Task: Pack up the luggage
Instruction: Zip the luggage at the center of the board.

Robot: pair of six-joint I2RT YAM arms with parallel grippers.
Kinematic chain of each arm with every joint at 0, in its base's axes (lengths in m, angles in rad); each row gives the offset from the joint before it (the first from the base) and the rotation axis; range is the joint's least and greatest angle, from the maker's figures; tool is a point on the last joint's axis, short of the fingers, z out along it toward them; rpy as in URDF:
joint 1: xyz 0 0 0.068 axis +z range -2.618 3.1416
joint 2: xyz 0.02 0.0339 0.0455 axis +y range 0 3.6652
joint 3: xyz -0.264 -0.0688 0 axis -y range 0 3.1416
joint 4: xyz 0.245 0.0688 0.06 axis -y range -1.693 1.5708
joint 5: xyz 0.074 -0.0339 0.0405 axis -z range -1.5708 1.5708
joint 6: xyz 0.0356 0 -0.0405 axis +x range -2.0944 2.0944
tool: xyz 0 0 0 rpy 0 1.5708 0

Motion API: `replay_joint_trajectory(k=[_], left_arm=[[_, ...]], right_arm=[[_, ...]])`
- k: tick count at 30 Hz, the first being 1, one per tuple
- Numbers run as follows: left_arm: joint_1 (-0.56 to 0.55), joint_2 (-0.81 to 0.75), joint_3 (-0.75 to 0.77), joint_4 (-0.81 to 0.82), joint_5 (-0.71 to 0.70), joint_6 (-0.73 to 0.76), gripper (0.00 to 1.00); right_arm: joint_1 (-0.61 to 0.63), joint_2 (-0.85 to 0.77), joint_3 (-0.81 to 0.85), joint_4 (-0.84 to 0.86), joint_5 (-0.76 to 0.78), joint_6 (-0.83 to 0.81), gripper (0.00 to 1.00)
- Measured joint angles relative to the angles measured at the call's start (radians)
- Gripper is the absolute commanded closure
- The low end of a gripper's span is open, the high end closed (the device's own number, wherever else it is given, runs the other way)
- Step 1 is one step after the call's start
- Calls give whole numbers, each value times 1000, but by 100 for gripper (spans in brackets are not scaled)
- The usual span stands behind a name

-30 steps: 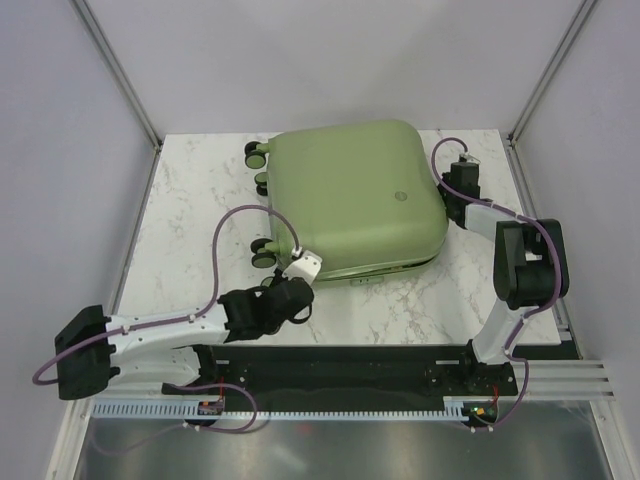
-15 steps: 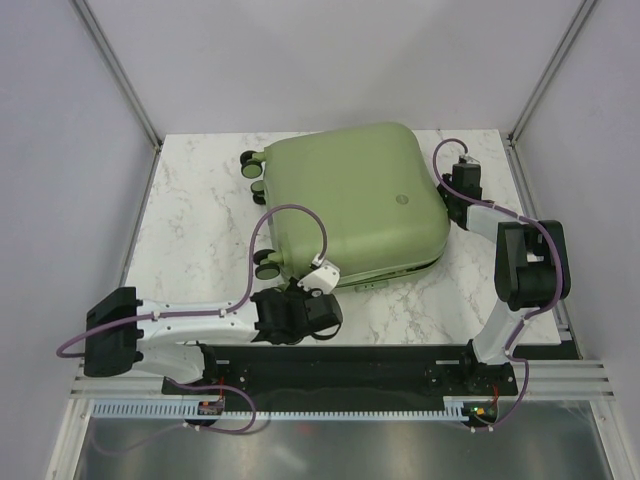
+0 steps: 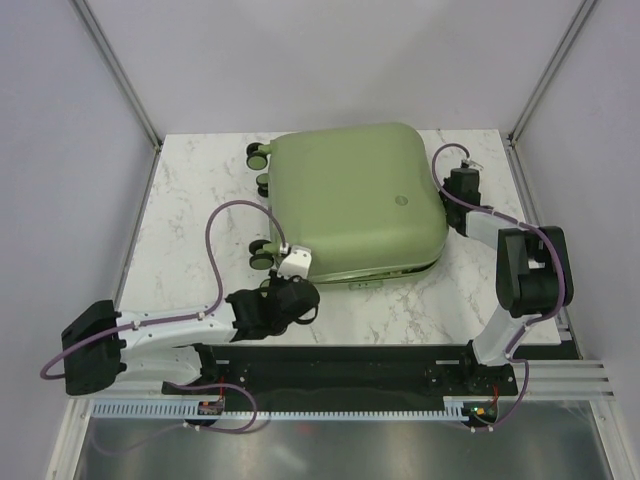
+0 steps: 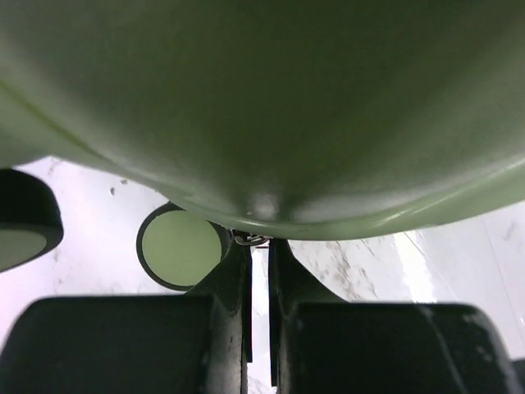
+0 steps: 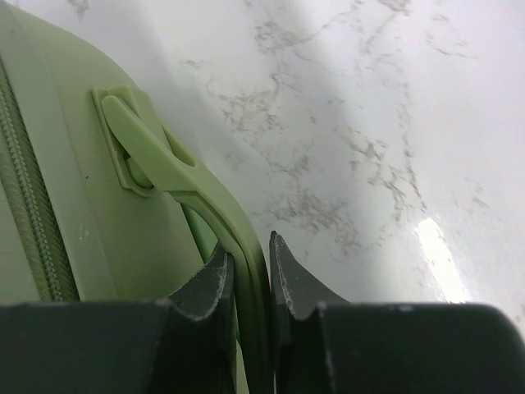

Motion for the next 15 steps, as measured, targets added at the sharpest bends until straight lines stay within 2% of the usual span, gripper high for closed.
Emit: replay_joint_trajectory(k=[7,11,15], left_arm=[[259,-64,-98,228,101,138,98],[334,-112,-161,318,126,163,98],[357,-201,-251,401,135,169,98]], right_arm=[[43,-50,-52,-19,140,89,100],[80,-76,-80,-27,195,133,100],[108,-106,-116,-27,222,166,100]])
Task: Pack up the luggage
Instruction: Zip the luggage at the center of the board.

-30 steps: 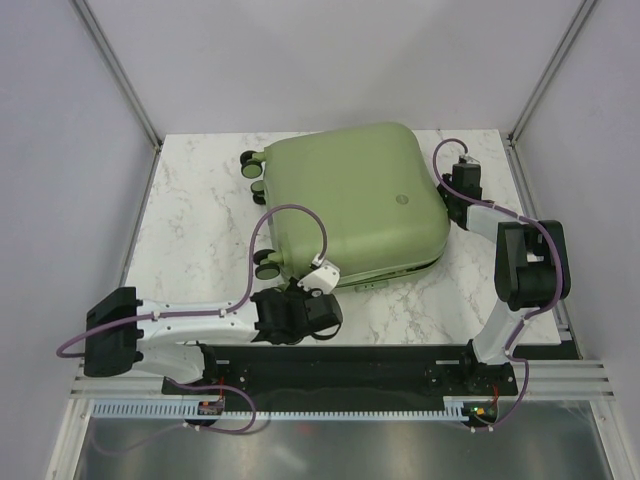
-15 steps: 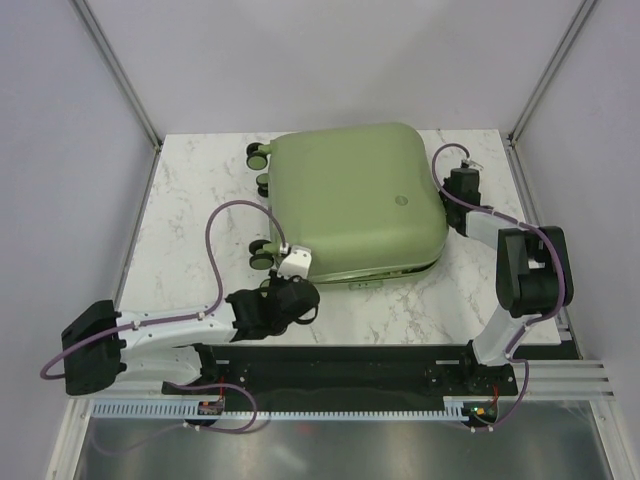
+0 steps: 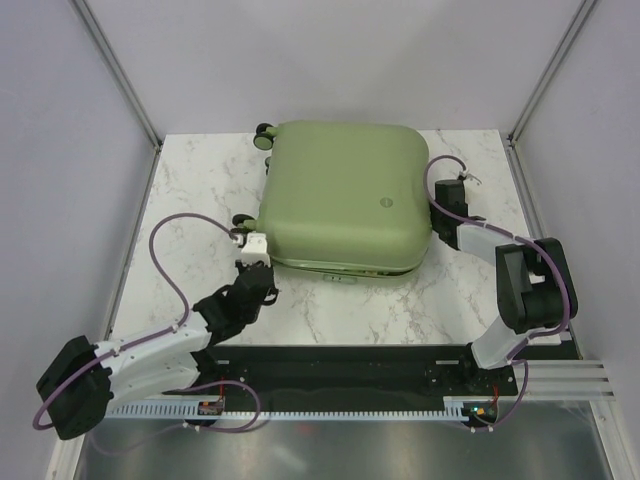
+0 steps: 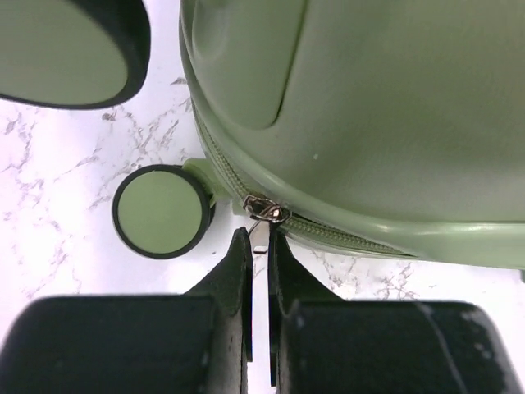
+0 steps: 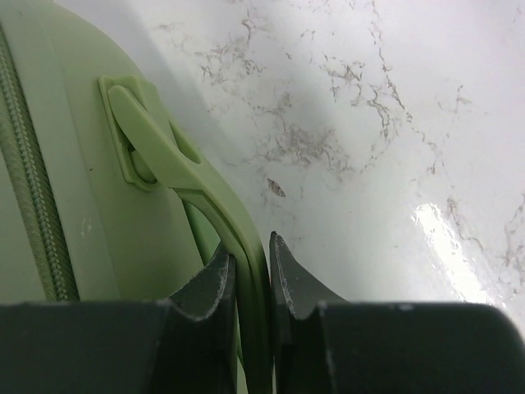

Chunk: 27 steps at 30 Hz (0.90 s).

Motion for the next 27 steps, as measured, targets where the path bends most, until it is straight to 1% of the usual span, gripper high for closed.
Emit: replay_joint_trajectory(k=[3,5,9,12,19,25,26,27], left_arm=[[-3,-101,-109,115,17,5,98],[-13,-154,-156,160,25,12,98],[-37,-210,-174,144,14,30,98],[-59,-241,-166,87,-35,14,98],[-116,-275,-114,-64,-140,-74,98],[-144,-321,-26,-256,-160,-140,98],[-148,-343,-16,-288,-161,-152,96],[-152,-380,-1,-327,-161,-166,92]], right_arm=[[16,-2,-4,-3,22,9,100],[23,4,4,-11,35,11,100],[30,29,34,-34,47,9,100],[38,40,49,-30,46,21,100],[57,51,59,-26,47,47,100],[58,55,65,-31,45,47,100],[60,57,68,-33,44,47,100],[62,58,68,-33,42,47,100]])
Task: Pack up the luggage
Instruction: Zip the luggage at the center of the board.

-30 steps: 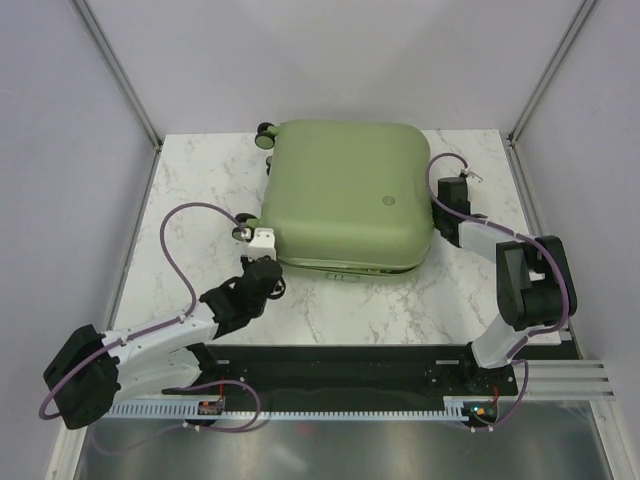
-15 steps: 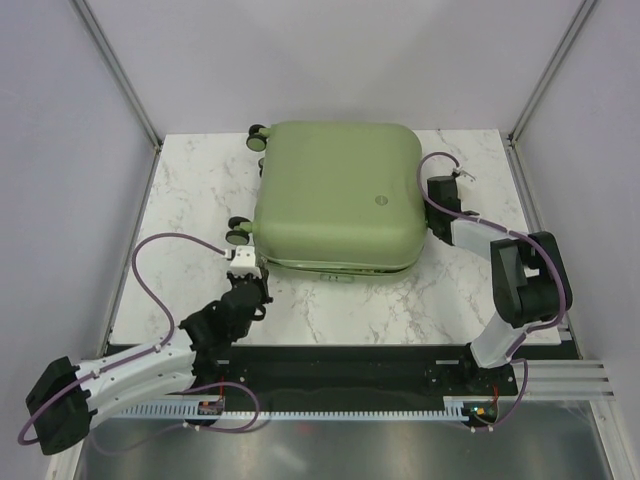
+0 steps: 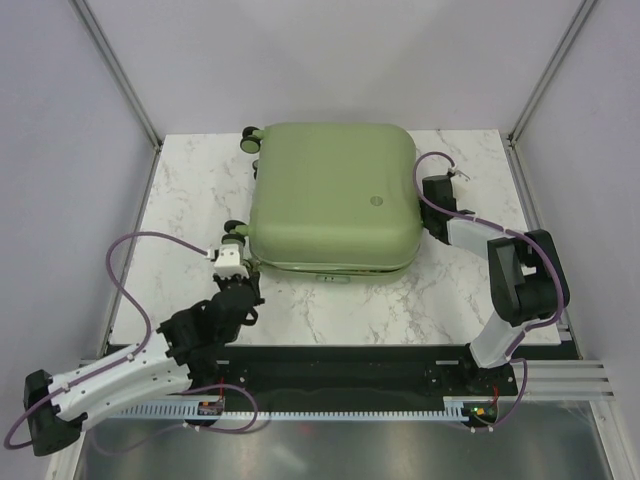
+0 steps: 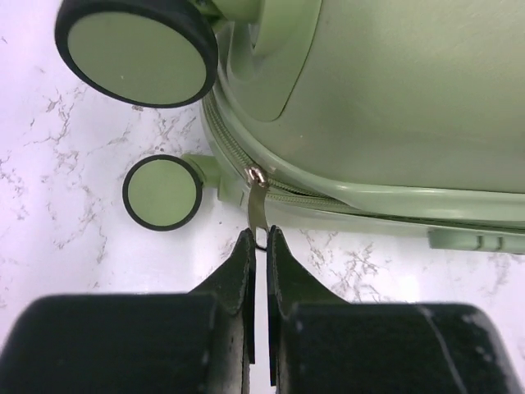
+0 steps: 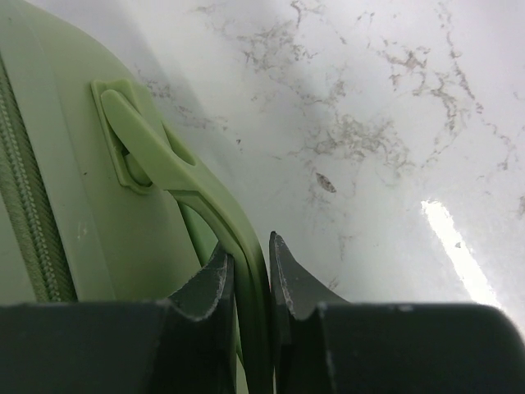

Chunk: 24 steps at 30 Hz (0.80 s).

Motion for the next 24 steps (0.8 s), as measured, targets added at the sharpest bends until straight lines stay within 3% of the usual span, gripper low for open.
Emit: replay_joint_trajectory(k=[4,6,12,16,19,24], left_arm=[[-12,-132,19,-104,21,-25,78],[-23,-188,23,-118,44,-23,68],[-24,-278,15,-124,132,6,51],[-24,-348,-11,-114,136,16,49],[-21,-249,-18,-82,138,22,49],[14,73,24,-73,160,35,44]], right_arm=[[17,2,2,-2,-3,10,100],[23,3,2,-6,-2,22,100],[27,3,4,-14,1,33,100],[27,3,4,-14,0,33,100],[27,3,4,-14,-1,32,100],[27,2,4,-14,-2,31,100]])
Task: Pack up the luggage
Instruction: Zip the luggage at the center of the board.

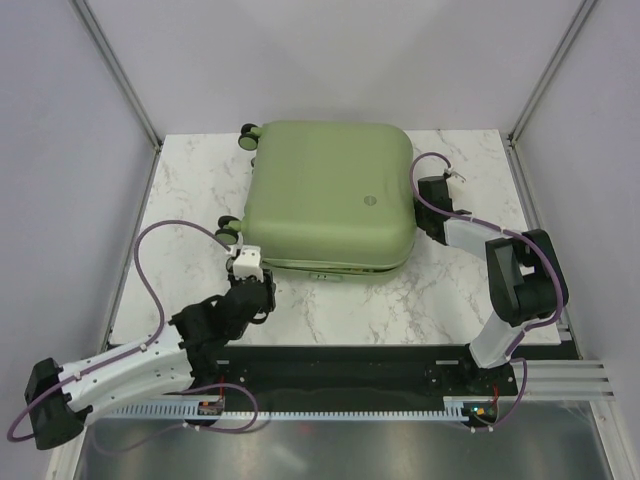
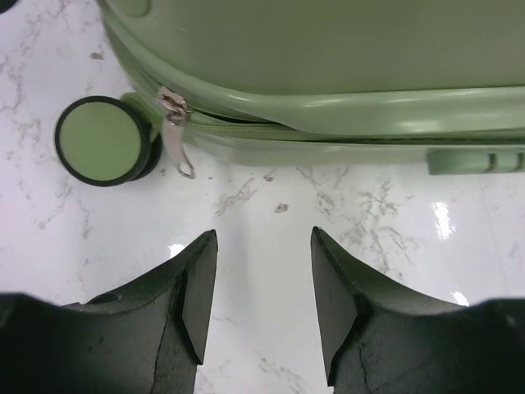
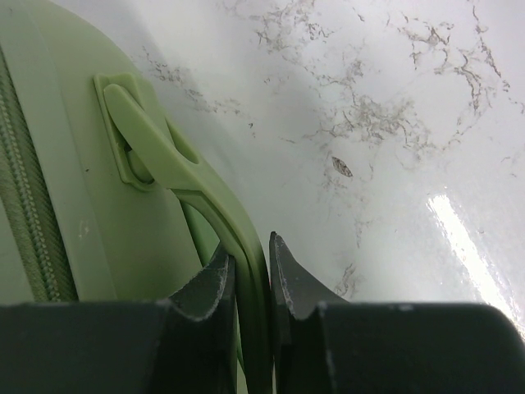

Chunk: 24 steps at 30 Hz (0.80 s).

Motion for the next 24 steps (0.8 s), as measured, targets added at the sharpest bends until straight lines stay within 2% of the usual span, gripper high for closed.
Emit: replay_joint_trajectory(k=[3,10,14,17,21,22,23,24], left_arm=[[54,28,3,-4,6,3,41],[193,-70,3,12,37,42,38],[290,-71,3,84,138,103,37],[389,-16,3,110,237,137,38],[468,45,4,122,336,160,39],[480,48,6,123,358,164,39],[488,50,6,125,374,168,32],[492,52,6,126,385,172,31]], right_arm=[[-1,-1,0,0,-2,-1,100],[-4,-1,0,0,-10,-2,100],[-11,-1,0,0,-21,-4,100],[-15,0,0,0,-28,-5,100],[-19,1,1,0,-37,-7,100],[-21,3,2,-1,-40,-9,100],[-24,4,3,-2,-45,-12,100],[-27,5,5,-5,-49,-14,100]])
